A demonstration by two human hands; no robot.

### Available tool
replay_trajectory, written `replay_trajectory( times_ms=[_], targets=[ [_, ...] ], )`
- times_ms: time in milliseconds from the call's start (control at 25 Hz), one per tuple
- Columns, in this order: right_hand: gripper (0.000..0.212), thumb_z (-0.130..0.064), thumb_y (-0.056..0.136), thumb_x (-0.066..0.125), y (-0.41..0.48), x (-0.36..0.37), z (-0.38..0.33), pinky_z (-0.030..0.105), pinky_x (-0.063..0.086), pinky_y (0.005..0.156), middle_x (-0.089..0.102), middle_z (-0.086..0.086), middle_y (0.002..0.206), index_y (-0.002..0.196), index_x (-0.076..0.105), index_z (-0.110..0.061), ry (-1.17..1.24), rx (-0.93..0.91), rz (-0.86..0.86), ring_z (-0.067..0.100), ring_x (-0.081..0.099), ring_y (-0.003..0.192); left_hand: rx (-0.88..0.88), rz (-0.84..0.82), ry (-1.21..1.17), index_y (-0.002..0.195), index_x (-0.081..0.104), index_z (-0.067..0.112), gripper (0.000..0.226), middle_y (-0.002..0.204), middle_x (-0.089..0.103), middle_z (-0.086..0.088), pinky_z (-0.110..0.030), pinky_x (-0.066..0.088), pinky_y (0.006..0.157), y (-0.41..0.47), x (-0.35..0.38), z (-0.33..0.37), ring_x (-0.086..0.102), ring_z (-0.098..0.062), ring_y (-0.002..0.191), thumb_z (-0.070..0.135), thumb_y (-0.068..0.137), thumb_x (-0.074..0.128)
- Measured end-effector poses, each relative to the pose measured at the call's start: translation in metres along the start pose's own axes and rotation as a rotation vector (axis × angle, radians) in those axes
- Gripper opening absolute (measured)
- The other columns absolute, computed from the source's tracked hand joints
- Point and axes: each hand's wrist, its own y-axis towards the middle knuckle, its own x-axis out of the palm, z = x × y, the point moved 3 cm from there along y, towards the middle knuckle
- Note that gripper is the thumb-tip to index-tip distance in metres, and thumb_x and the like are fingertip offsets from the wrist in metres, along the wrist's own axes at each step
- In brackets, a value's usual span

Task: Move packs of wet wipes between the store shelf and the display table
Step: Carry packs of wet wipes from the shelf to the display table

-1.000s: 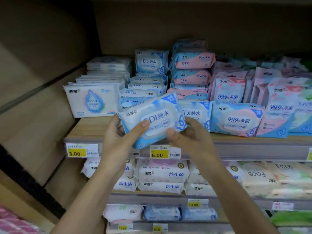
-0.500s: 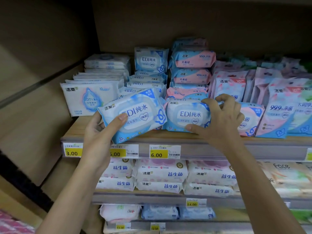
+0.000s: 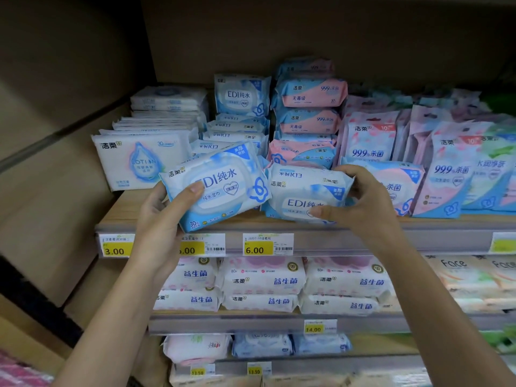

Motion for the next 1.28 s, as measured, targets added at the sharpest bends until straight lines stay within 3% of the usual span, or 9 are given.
replay_trajectory(
  times_ms=[120, 280, 440, 640, 760, 840, 960, 1080, 1280],
  targets=[
    [0.066, -0.01, 0.052, 0.09, -0.001, 0.007, 0.004, 0.04, 0.059, 0.072, 0.068, 0.012, 0.101, 0.1, 0.049, -0.03, 0.052, 0.037, -0.041, 0.026, 0.068, 0.091, -0.013, -0.007, 0.011, 0.107, 0.065, 0.017, 0.028, 0.093, 0.075, 0.007, -0.019, 0.056, 0.065, -0.001, -0.001, 0.0, 0.071, -0.009, 0.089, 0.015, 0.079, 0.062],
    [0.063, 0.007, 0.055, 0.084, -0.006, 0.013, 0.001, 0.027, 0.059, 0.064, 0.072, 0.002, 0.093, 0.106, 0.053, -0.013, 0.221, 0.032, 0.047, 0.01, 0.071, 0.078, -0.006, -0.027, 0.021, 0.107, 0.064, 0.017, 0.035, 0.092, 0.075, 0.007, -0.019, 0.055, 0.065, -0.002, 0.001, 0.003, 0.071, -0.01, 0.09, 0.02, 0.072, 0.066],
    [0.046, -0.003, 0.06, 0.083, -0.004, 0.004, -0.015, 0.035, 0.058, 0.074, 0.076, 0.002, 0.091, 0.102, 0.064, -0.005, 0.413, 0.038, 0.162, 0.022, 0.072, 0.086, 0.008, -0.024, -0.003, 0.112, 0.062, 0.013, 0.038, 0.098, 0.075, 0.003, -0.024, 0.057, 0.071, -0.004, -0.007, 0.011, 0.07, -0.015, 0.097, 0.018, 0.075, 0.066],
    [0.064, -0.024, 0.047, 0.082, -0.023, 0.016, -0.029, 0.035, 0.058, 0.072, 0.076, 0.006, 0.092, 0.105, 0.065, -0.002, 0.494, 0.064, 0.046, 0.027, 0.072, 0.085, 0.011, -0.021, 0.058, 0.119, 0.06, 0.006, 0.057, 0.11, 0.071, -0.008, -0.025, 0.057, 0.069, -0.026, -0.035, 0.014, 0.069, -0.021, 0.1, 0.021, 0.066, 0.077],
    [0.066, -0.026, 0.046, 0.082, -0.045, 0.037, -0.013, 0.035, 0.059, 0.072, 0.076, 0.006, 0.093, 0.105, 0.066, -0.002, 0.517, 0.121, -0.039, 0.027, 0.072, 0.087, -0.011, 0.014, 0.096, 0.122, 0.059, 0.006, 0.049, 0.109, 0.071, -0.008, -0.025, 0.057, 0.069, -0.052, -0.06, 0.012, 0.07, -0.02, 0.097, 0.015, 0.075, 0.071],
    [0.07, -0.027, 0.047, 0.083, -0.059, 0.051, -0.002, 0.033, 0.058, 0.07, 0.075, 0.007, 0.097, 0.11, 0.065, -0.001, 0.547, 0.161, -0.115, 0.028, 0.072, 0.09, -0.021, 0.088, 0.147, 0.118, 0.062, 0.008, 0.051, 0.105, 0.073, -0.005, -0.025, 0.057, 0.069, -0.078, -0.081, 0.01, 0.07, -0.02, 0.094, 0.02, 0.071, 0.077],
    [0.059, -0.025, 0.049, 0.079, -0.078, 0.075, 0.015, 0.028, 0.057, 0.067, 0.075, 0.003, 0.095, 0.104, 0.067, -0.008, 0.576, 0.217, -0.306, 0.022, 0.072, 0.088, -0.018, 0.272, 0.204, 0.113, 0.064, 0.011, 0.074, 0.105, 0.073, -0.005, -0.028, 0.058, 0.064, -0.136, -0.108, 0.006, 0.071, -0.021, 0.092, 0.042, 0.05, 0.086],
    [0.054, -0.026, 0.049, 0.077, -0.106, 0.103, 0.031, 0.028, 0.058, 0.066, 0.076, 0.0, 0.09, 0.099, 0.068, -0.01, 0.519, 0.261, -0.557, 0.021, 0.072, 0.086, -0.042, 0.524, 0.205, 0.107, 0.066, 0.014, 0.062, 0.096, 0.075, -0.002, -0.028, 0.057, 0.051, -0.214, -0.122, -0.013, 0.073, -0.019, 0.079, 0.042, 0.054, 0.081],
    [0.033, -0.01, 0.061, 0.07, -0.185, 0.146, 0.043, 0.027, 0.058, 0.061, 0.076, 0.0, 0.081, 0.094, 0.067, -0.007, 0.475, 0.319, -1.019, 0.017, 0.072, 0.075, -0.021, 0.982, 0.13, 0.097, 0.069, 0.016, 0.071, 0.095, 0.075, -0.006, -0.026, 0.057, 0.062, -0.37, -0.117, -0.043, 0.072, -0.021, 0.081, 0.046, 0.036, 0.088]
  ],
)
